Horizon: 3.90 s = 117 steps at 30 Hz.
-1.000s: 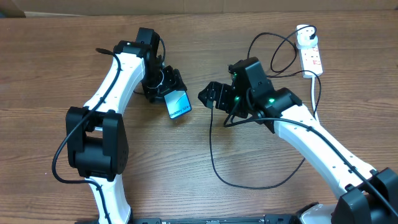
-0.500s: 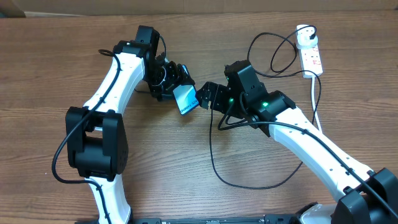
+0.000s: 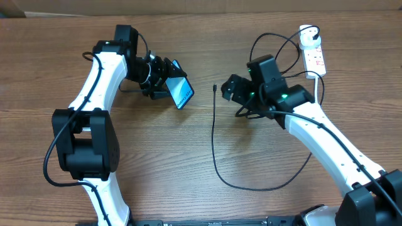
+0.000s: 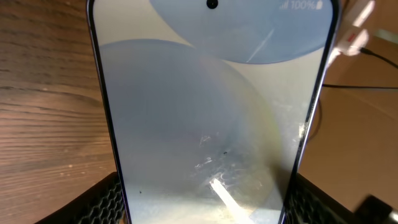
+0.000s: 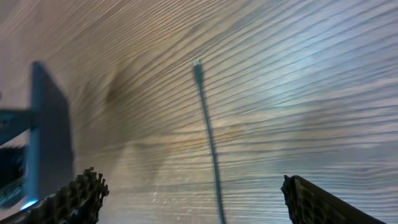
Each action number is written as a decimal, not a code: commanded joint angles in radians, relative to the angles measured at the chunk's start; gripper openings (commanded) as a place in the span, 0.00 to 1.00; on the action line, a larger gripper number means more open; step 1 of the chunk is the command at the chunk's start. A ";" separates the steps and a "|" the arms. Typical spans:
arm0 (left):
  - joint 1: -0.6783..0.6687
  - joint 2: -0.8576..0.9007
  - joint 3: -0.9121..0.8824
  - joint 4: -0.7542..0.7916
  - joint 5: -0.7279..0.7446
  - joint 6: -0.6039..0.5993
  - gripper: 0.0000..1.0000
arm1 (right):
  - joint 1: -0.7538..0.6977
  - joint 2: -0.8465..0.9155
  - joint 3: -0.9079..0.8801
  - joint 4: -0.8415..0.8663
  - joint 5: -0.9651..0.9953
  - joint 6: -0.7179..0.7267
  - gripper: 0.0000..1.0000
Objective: Plug charger to phone and switch on socket
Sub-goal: 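Lift the phone with the left gripper toward the center, then grasp the phone's bottom edge with the right gripper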
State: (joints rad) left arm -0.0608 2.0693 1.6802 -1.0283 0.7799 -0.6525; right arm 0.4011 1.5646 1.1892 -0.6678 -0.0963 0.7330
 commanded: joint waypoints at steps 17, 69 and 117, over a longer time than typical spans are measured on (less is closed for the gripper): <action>0.003 0.003 0.034 -0.001 0.316 -0.290 0.04 | -0.031 0.002 0.009 -0.031 0.014 0.000 0.93; 0.002 0.003 0.034 -0.123 0.394 -0.583 0.04 | 0.077 0.007 0.317 -0.183 -0.130 -0.418 0.97; -0.045 0.003 0.034 -0.089 0.203 -0.586 0.04 | 0.196 0.232 0.315 0.037 -0.077 -0.235 0.52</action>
State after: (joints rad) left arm -0.0986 2.0693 1.6802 -1.1183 0.9642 -1.2289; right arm 0.5789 1.7947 1.4872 -0.6426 -0.2050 0.4965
